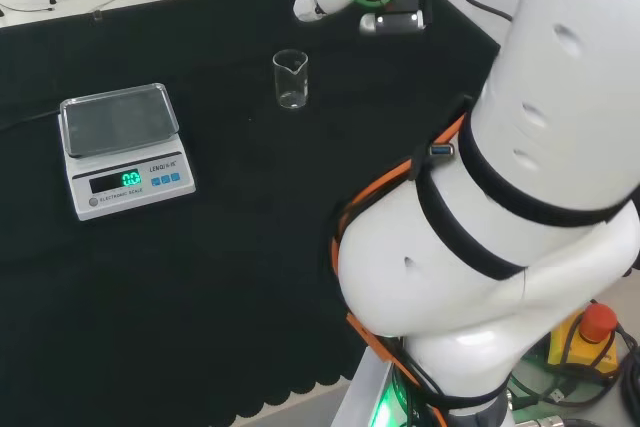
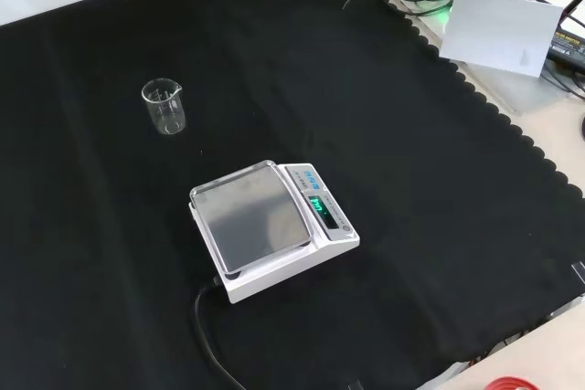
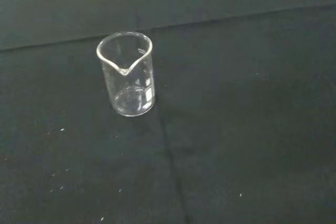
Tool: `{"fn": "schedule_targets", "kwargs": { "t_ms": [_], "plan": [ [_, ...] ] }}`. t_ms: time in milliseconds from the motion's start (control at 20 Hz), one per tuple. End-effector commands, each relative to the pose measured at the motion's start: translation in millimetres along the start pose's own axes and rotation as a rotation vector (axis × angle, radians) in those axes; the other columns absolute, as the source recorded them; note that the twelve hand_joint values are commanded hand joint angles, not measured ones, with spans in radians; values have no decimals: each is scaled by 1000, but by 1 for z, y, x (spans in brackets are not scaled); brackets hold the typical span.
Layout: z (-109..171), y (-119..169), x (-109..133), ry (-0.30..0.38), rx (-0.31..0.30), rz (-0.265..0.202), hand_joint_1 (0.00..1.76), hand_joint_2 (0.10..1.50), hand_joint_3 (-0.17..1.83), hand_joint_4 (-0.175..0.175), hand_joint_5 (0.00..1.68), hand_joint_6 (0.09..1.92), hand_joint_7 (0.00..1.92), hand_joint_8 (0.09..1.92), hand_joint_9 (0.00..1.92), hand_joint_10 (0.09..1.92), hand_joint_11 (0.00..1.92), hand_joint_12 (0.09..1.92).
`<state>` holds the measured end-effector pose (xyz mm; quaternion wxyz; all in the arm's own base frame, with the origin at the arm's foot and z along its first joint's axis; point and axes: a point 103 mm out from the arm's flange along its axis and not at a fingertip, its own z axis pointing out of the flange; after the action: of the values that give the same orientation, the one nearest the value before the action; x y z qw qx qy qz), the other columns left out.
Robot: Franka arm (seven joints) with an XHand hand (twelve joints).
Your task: Pick up the beaker.
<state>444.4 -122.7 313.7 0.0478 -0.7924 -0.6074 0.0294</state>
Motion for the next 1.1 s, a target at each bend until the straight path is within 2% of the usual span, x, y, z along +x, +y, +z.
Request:
{"fn": "schedule_targets", "kwargs": {
  "t_ms": [50,350,500,650,750,900,1100],
  "plan": [
    [-2,79,-18,5,-30,-10,474,720,50,70,27,87,91,591,198,835,0,1418],
    [18,130,-16,-1,0,-19,474,721,49,70,26,87,97,599,201,839,0,1424],
    [33,145,-12,-15,20,-24,475,722,49,70,25,87,97,601,201,840,0,1427],
    [47,159,-6,15,36,-13,474,722,48,70,25,87,97,603,201,842,0,1429],
    [57,167,-11,21,56,-16,473,722,48,70,25,87,96,604,201,842,0,1430],
    [70,178,7,-1,77,-29,472,721,47,71,24,87,96,606,201,843,0,1432],
    [89,185,32,8,105,-65,470,720,46,71,24,87,95,608,201,844,0,1434]
  ]
}}
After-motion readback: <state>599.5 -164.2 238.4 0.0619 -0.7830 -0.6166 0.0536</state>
